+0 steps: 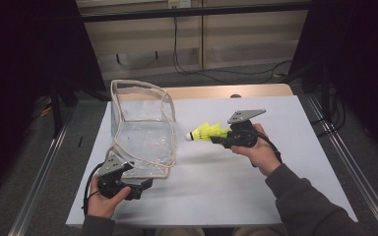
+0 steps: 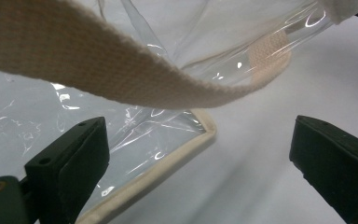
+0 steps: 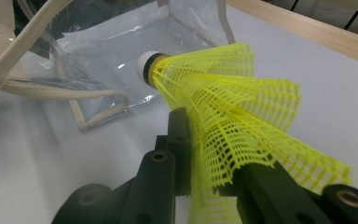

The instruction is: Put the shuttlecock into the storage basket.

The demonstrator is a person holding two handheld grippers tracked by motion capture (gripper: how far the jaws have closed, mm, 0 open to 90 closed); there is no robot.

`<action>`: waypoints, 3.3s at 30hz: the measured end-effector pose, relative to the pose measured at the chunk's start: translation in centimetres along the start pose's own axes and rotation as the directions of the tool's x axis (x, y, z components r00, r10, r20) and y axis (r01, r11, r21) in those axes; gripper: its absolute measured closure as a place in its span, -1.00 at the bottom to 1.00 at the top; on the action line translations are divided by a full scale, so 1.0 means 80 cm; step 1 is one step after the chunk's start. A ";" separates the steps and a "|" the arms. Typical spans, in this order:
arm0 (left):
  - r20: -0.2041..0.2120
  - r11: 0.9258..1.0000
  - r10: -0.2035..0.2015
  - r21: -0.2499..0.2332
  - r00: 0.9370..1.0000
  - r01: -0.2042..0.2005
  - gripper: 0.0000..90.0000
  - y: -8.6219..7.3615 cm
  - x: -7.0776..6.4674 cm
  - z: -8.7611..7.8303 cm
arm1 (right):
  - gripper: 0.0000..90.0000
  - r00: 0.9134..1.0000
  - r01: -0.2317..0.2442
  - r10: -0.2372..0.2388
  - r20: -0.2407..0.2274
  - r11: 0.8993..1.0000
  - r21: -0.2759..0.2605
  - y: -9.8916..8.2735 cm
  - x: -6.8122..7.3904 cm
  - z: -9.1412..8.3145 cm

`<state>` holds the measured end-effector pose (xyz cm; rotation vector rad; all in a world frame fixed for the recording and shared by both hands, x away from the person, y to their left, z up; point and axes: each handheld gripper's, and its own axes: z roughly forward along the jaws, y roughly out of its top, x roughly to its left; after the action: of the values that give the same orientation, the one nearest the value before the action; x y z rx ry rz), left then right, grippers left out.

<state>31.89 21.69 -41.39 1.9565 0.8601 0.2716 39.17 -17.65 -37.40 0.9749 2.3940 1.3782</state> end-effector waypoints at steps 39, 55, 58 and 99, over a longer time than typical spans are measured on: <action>-0.001 1.000 0.000 -0.001 1.000 0.000 -0.89 0.000 0.000 0.000 | 0.85 0.999 0.041 -0.041 -0.015 0.999 -0.004 0.047 0.009 -0.016; -0.002 1.000 0.002 -0.004 1.000 -0.002 -0.89 0.000 0.001 -0.001 | 0.84 0.997 0.068 -0.068 -0.033 0.998 -0.005 0.074 0.019 -0.017; -0.001 1.000 0.001 -0.003 1.000 -0.001 -0.89 0.000 0.000 -0.001 | 0.85 0.997 0.073 -0.073 -0.037 0.997 -0.003 0.080 0.022 -0.017; -0.003 1.000 0.004 -0.003 1.000 -0.004 -0.89 0.000 0.001 -0.003 | 0.84 0.986 0.158 -0.158 -0.056 0.987 -0.005 0.154 0.057 0.002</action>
<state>31.83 21.92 -41.30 1.9556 0.8572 0.2778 41.18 -10.44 -26.64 0.7369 2.4513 1.3658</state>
